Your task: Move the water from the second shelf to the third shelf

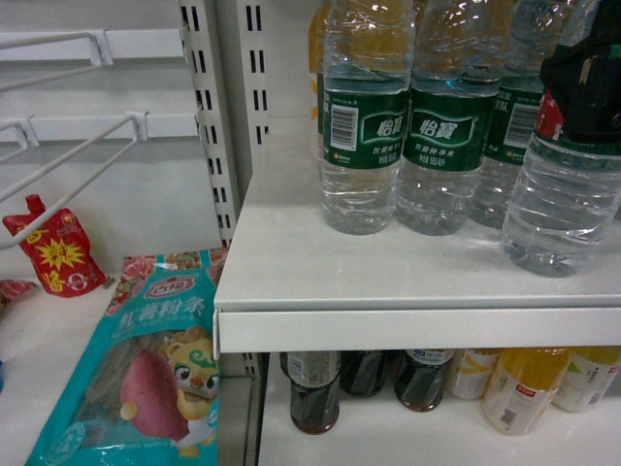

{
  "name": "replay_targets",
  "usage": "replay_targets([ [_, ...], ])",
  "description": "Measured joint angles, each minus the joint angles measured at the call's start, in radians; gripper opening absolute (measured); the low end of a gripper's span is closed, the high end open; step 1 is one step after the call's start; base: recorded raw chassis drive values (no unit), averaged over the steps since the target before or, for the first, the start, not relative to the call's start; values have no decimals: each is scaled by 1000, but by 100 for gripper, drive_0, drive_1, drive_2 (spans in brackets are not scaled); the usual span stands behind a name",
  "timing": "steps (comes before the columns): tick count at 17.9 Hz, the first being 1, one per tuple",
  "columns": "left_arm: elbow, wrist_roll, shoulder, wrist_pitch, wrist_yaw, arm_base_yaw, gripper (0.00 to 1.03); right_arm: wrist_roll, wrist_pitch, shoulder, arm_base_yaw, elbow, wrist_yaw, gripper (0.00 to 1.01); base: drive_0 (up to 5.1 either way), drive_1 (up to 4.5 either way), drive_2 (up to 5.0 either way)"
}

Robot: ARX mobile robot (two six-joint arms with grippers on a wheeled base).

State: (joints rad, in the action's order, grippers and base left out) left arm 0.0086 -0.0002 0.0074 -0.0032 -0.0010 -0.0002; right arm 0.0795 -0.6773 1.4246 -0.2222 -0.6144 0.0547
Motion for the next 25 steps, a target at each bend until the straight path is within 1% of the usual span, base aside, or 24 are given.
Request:
replay_targets([
  [3, 0, 0, 0, 0, 0, 0, 98, -2, 45, -67, 0, 27, -2, 98, 0, 0, 0],
  [8, 0, 0, 0, 0, 0, 0, 98, -2, 79, -119, 0, 63, -4, 98, 0, 0, 0],
  [10, 0, 0, 0, 0, 0, 0, 98, -2, 118, -197, 0, 101, -4, 98, 0, 0, 0],
  [12, 0, 0, 0, 0, 0, 0, 98, -2, 154, -284, 0, 132, -22, 98, 0, 0, 0],
  [14, 0, 0, 0, 0, 0, 0, 98, -1, 194, -360, -1, 157, -23, 98, 0, 0, 0],
  [15, 0, 0, 0, 0, 0, 0, 98, 8, 222, -417, -8, 179, -15, 98, 0, 0, 0],
  [16, 0, 0, 0, 0, 0, 0, 98, -23, 120, -480, -27, 250, 107, 86, 0, 0, 0],
  [17, 0, 0, 0, 0, 0, 0, 98, -46, 153, -573, -24, 311, 160, 75, 0, 0, 0],
  [18, 0, 0, 0, 0, -1, 0, 98, -52, 195, -640, -10, 352, 168, 68, 0, 0, 0],
  [19, 0, 0, 0, 0, 0, 0, 98, -59, 249, -722, 10, 393, 159, 59, 0, 0, 0],
  [20, 0, 0, 0, 0, 0, 0, 98, -63, 317, -816, 35, 427, 138, 48, 0, 0, 0],
  [21, 0, 0, 0, 0, 0, 0, 98, -70, 393, -941, 70, 456, 102, 33, 0, 0, 0],
  [23, 0, 0, 0, 0, 0, 0, 98, -73, 442, -1062, 114, 485, 54, 15, 0, 0, 0],
  [24, 0, 0, 0, 0, 1, 0, 98, -74, 452, -1093, 198, 501, -34, 2, 0, 0, 0],
  [25, 0, 0, 0, 0, 0, 0, 98, -76, 454, -1099, 219, 507, -37, 2, 0, 0, 0],
])
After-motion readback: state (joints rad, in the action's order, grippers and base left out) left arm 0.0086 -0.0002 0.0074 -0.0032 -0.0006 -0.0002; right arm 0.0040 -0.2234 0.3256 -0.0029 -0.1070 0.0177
